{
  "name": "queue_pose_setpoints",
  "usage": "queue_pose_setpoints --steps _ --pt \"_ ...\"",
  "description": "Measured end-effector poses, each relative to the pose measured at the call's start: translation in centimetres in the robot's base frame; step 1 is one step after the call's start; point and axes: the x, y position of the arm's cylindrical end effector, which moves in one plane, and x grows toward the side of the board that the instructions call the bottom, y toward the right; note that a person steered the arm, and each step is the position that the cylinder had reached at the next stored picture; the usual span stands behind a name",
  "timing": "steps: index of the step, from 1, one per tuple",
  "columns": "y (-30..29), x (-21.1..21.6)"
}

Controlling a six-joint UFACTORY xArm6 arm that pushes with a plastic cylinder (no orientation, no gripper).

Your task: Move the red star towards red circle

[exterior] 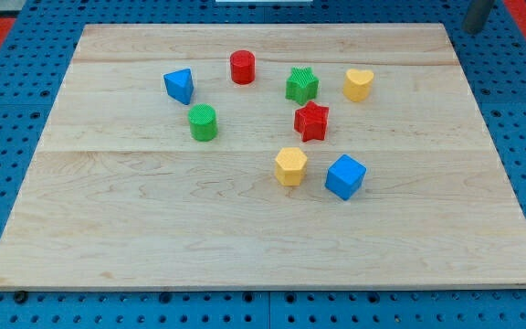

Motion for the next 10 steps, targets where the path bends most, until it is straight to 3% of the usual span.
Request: queue_pose_setpoints --steps 2,5,6,7,8,10 --pt "-5.9 6.2" --pt "-11.4 10.5" --pt "-11.6 15.8" --pt "-16.5 20.0" --pt "-22.5 21.7" --pt "-24.6 19.7"
